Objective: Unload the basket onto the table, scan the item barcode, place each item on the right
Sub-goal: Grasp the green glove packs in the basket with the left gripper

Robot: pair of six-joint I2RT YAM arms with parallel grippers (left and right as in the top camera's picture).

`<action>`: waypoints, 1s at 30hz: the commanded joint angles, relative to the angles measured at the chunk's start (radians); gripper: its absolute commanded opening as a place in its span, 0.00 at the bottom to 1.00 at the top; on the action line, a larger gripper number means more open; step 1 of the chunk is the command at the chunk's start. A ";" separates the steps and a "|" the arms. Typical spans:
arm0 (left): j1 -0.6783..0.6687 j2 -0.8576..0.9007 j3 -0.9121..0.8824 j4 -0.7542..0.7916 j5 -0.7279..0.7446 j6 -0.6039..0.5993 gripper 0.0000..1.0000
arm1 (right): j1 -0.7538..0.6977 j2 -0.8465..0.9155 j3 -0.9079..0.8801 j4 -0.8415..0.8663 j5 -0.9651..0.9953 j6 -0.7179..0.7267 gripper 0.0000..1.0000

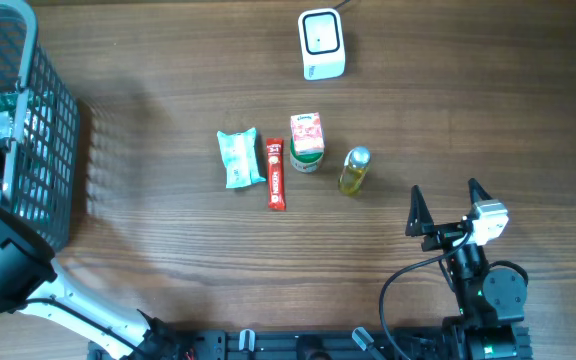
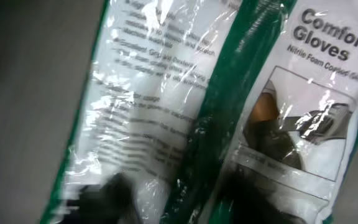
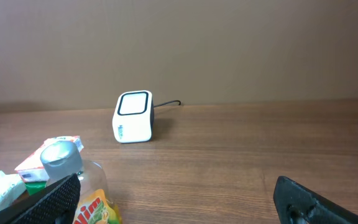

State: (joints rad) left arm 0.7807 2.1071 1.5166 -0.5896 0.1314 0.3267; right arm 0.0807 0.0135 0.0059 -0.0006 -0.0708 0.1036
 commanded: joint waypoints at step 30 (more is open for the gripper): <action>-0.047 0.093 -0.012 -0.069 -0.088 0.056 0.94 | 0.000 -0.006 -0.001 0.003 0.002 0.004 1.00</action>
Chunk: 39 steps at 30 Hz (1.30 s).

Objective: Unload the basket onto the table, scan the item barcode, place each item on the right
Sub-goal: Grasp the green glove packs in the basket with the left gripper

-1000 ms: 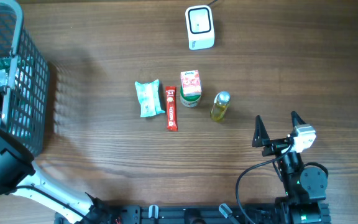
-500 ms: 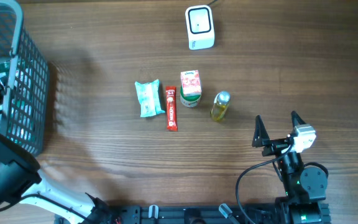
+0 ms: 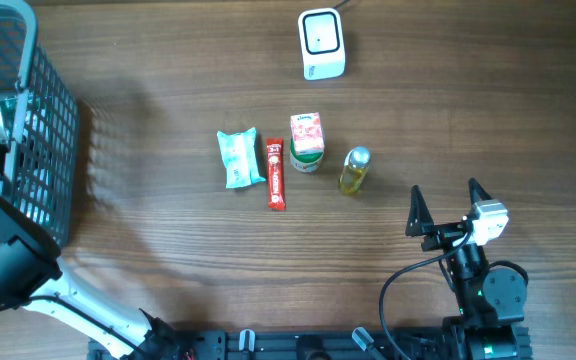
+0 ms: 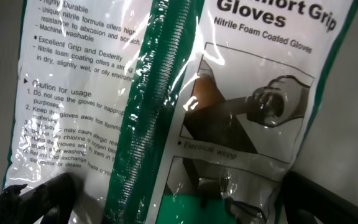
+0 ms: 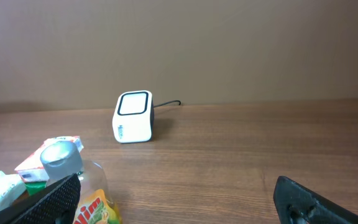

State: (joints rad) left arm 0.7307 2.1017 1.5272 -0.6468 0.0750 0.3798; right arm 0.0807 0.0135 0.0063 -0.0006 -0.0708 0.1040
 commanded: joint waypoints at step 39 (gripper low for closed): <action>-0.705 -0.678 0.269 -0.717 -0.032 -0.670 0.04 | 0.000 -0.006 -0.001 0.003 0.002 0.003 1.00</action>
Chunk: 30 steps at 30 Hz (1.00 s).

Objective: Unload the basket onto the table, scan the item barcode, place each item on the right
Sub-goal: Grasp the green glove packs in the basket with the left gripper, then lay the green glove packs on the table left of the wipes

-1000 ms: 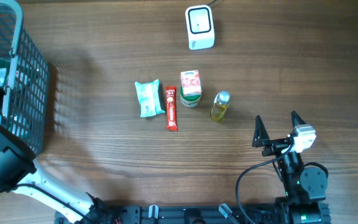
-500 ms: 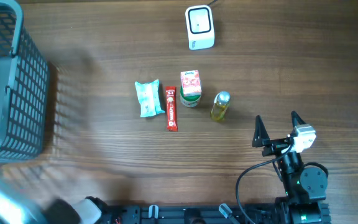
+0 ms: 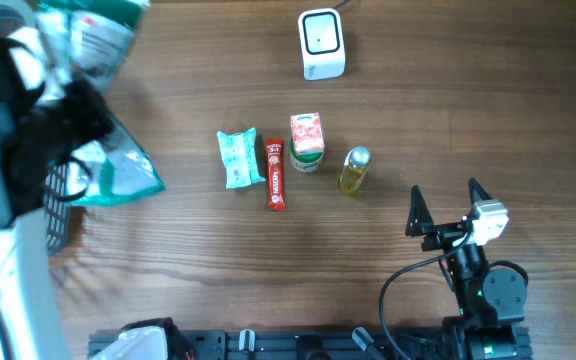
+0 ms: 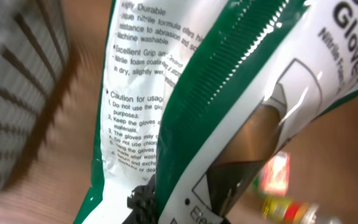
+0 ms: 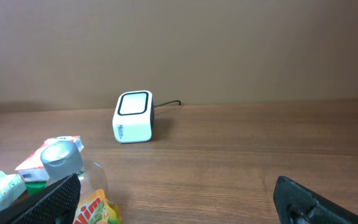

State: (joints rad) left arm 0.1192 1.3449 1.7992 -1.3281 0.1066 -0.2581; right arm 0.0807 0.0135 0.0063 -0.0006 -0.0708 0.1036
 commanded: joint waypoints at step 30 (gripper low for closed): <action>-0.194 0.272 -0.814 0.608 -0.063 -0.222 0.12 | 0.000 -0.006 -0.001 0.003 0.002 0.004 1.00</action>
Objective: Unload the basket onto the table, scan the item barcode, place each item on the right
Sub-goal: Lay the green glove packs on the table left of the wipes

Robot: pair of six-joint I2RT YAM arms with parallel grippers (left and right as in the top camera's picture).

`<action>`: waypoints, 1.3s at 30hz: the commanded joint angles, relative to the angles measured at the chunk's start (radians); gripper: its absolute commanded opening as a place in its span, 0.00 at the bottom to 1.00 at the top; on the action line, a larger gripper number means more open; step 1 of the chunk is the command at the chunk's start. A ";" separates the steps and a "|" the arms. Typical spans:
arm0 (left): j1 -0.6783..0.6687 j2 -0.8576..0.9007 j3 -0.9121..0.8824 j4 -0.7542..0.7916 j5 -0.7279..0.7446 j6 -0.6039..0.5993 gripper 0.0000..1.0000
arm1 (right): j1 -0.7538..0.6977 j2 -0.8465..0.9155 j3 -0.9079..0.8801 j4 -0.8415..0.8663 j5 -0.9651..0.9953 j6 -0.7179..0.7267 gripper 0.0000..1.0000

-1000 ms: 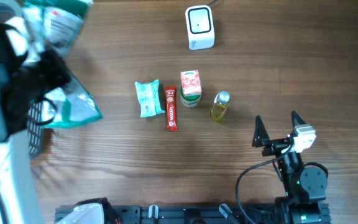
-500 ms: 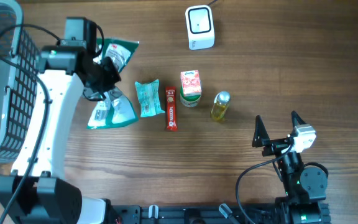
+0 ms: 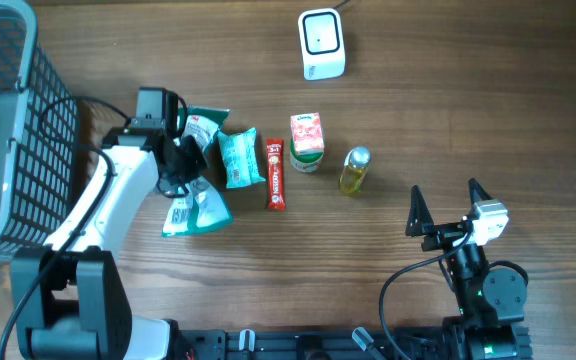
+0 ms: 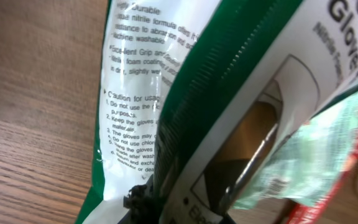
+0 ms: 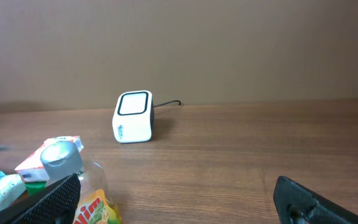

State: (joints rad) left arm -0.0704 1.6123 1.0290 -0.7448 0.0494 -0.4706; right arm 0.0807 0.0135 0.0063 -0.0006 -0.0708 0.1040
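A green-and-white glove packet [image 3: 194,207] [image 4: 135,93] is held by my left gripper [image 3: 181,161] [image 4: 166,208], which is shut on its middle fold. The packet hangs low over the table, just left of the teal wipes pack [image 3: 238,158]. The white barcode scanner [image 3: 321,43] [image 5: 133,117] stands at the table's far edge. My right gripper [image 3: 446,207] [image 5: 179,205] rests open at the near right, with nothing between its fingers [image 5: 48,199].
A grey wire basket [image 3: 38,150] stands at the far left. In a row at mid-table lie a red bar [image 3: 275,173], a small carton [image 3: 307,140] [image 5: 48,155] and a yellow bottle [image 3: 354,168] [image 5: 73,180].
My left gripper held the glove packet high beside the basket's right edge. Now it is lower and further right, over the table next to the teal pack. The right arm has not moved.
My left gripper was deep in the basket, close over the glove packet. Then its fingers stood open on either side of the packet. Then it was shut on the packet and raised out of the basket, and now holds it by the row of items.
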 commanded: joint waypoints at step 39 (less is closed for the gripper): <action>0.169 0.073 -0.117 0.127 -0.129 0.023 0.22 | 0.000 -0.006 -0.001 0.003 0.002 0.003 1.00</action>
State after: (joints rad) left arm 0.1177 1.6665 0.9604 -0.6689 -0.2073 -0.4828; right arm 0.0807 0.0135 0.0063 -0.0006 -0.0708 0.1036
